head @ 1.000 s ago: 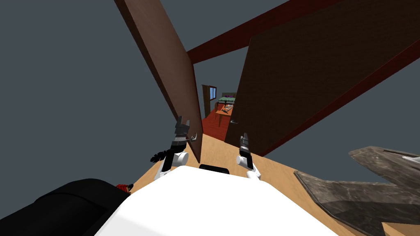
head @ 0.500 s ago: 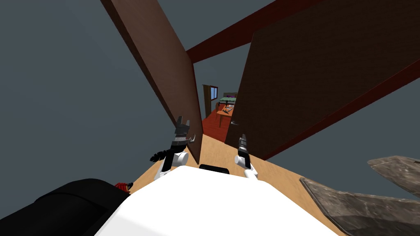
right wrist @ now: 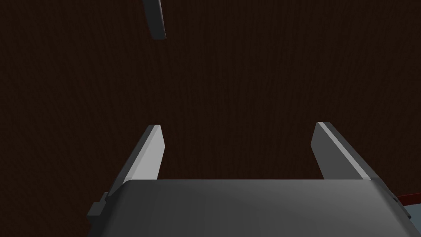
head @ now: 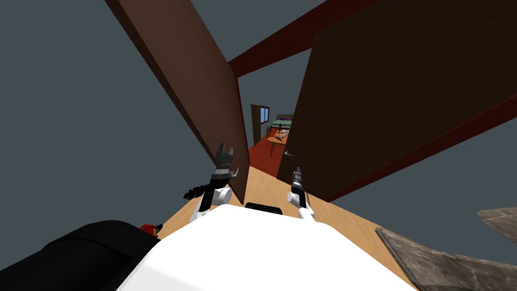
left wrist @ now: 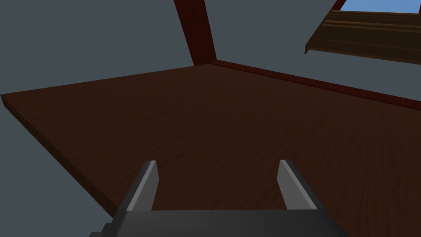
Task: Pull the door open
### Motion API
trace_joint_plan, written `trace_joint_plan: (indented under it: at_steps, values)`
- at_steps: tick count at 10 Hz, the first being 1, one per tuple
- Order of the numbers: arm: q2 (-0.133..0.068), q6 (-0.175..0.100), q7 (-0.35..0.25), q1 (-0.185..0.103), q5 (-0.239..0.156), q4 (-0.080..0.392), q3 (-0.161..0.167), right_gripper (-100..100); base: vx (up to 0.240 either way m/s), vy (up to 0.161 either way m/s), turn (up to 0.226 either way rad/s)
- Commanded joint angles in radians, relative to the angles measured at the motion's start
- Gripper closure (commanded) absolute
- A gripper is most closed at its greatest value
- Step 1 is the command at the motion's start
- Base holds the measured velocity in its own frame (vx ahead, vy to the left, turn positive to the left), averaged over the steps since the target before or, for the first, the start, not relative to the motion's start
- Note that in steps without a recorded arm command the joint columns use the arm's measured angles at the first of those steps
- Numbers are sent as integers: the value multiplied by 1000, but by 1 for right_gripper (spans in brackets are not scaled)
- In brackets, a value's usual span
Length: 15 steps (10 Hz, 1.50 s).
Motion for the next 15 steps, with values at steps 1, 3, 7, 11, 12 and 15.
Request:
trace_joint_plan:
  at_steps: [1,3,7,11,12,15]
  values:
    - [7,-7,9,-13,-9,34,-2,-100,83,-52,44]
    - [14,-16,17,-30,-18,78,-5,-100,84,-42,33]
    - [36,-41,39,-77,-43,195,-13,-100,113,-46,34]
    - [59,-62,57,-115,-64,286,-19,-100,181,-52,12]
    - [60,-63,58,-117,-65,292,-20,-100,123,-3,1]
    - [42,-58,55,-119,-66,307,-19,-100,32,13,-34]
